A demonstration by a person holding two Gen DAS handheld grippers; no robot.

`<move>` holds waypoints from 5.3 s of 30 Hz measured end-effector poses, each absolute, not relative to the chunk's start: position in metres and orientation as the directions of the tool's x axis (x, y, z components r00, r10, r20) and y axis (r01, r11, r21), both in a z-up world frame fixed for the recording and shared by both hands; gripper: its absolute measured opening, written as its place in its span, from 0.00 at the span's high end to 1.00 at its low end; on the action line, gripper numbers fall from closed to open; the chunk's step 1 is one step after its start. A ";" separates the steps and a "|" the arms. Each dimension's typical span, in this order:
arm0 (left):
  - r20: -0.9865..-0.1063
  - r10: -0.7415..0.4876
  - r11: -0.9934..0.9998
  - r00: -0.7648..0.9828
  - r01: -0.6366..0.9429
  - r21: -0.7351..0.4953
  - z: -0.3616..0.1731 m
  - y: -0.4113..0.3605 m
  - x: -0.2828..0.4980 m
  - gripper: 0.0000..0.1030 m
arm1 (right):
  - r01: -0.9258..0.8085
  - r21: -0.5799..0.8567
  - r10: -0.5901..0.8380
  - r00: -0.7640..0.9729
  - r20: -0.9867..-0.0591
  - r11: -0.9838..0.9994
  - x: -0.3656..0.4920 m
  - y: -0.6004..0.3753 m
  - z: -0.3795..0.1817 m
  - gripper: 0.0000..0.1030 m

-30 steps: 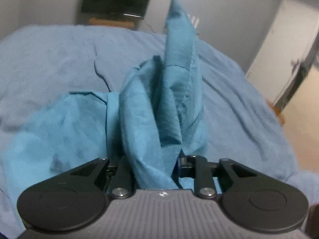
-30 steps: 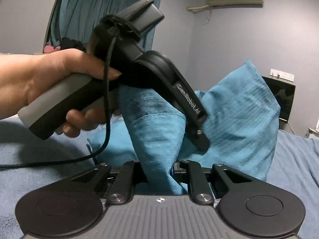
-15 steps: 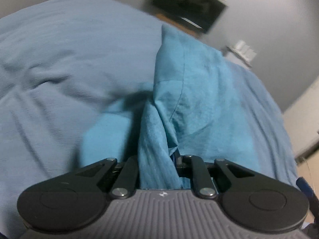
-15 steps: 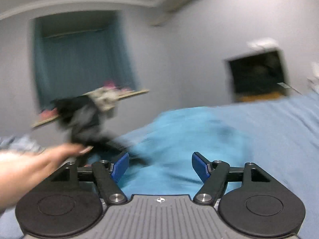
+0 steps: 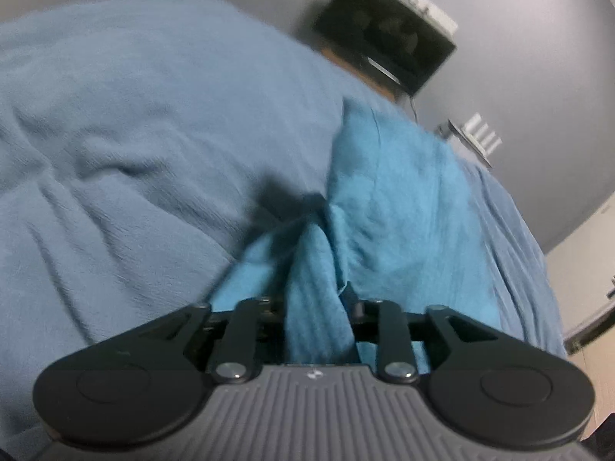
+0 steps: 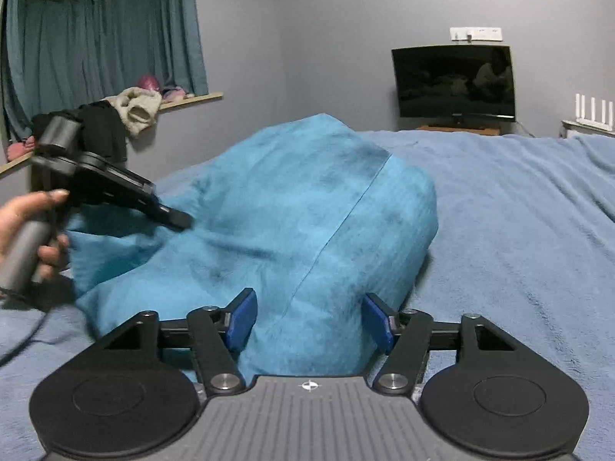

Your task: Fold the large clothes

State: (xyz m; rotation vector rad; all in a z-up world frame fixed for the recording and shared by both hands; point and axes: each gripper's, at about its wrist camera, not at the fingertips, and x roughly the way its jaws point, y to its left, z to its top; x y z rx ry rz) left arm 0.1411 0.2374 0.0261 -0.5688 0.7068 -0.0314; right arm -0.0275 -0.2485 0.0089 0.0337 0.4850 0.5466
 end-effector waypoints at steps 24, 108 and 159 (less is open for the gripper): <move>-0.669 -0.105 0.888 0.736 -0.233 -0.396 0.014 0.186 0.122 0.40 | -0.397 0.143 0.421 0.841 -0.341 0.907 -0.024 -0.241 0.022 0.43; -0.664 -0.043 0.934 0.747 -0.206 -0.293 -0.014 0.180 0.155 0.40 | -0.201 0.858 0.778 0.551 -0.300 0.473 0.300 -0.147 -0.100 0.29; -0.623 -0.182 0.983 0.761 0.137 -0.120 -0.024 -0.013 0.269 0.39 | -0.122 0.127 0.168 0.860 -0.481 0.984 0.295 -0.331 -0.017 0.05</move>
